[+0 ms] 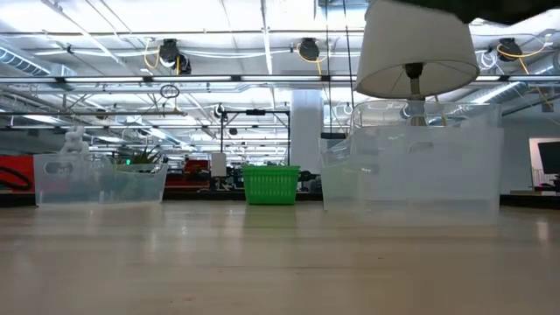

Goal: Stack baskets by color
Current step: Stack the left black bin on top of the right black bins

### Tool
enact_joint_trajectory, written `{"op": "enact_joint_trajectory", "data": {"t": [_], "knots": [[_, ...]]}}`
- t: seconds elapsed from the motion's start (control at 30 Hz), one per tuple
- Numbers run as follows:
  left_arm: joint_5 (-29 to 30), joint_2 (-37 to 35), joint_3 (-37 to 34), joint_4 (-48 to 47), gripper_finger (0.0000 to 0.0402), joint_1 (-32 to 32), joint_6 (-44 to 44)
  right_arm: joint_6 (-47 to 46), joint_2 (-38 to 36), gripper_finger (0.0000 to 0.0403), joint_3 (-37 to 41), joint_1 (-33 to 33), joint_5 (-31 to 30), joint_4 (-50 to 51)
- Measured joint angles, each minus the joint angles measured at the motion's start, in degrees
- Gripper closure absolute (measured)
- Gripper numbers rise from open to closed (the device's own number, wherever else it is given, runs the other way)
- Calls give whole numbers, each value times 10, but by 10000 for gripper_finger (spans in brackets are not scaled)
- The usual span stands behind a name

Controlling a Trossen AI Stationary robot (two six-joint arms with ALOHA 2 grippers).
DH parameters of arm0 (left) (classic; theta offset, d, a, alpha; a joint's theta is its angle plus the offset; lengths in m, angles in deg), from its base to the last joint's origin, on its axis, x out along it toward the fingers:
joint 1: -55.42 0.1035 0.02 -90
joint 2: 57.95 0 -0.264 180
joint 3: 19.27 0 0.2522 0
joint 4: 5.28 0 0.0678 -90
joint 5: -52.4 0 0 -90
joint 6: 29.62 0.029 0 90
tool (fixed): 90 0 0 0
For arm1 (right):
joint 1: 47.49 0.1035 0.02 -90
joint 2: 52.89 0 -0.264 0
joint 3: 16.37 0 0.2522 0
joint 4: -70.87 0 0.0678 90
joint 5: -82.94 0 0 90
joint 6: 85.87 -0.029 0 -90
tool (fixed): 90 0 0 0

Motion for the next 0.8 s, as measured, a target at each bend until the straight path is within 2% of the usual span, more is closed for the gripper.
{"op": "enact_joint_trajectory", "data": {"t": [0.13,0.33,0.53,0.8], "knots": [[0,0,0,-20,172,7,-12,-63,-34,396,-4,37,37,46],[2,0,0,-56,178,17,-42,-178,-47,396,5,129,38,68],[0,0,0,-69,179,16,-50,-295,-28,396,16,219,3,68],[0,0,0,-68,179,18,-44,-376,14,395,16,304,-39,38]]}}
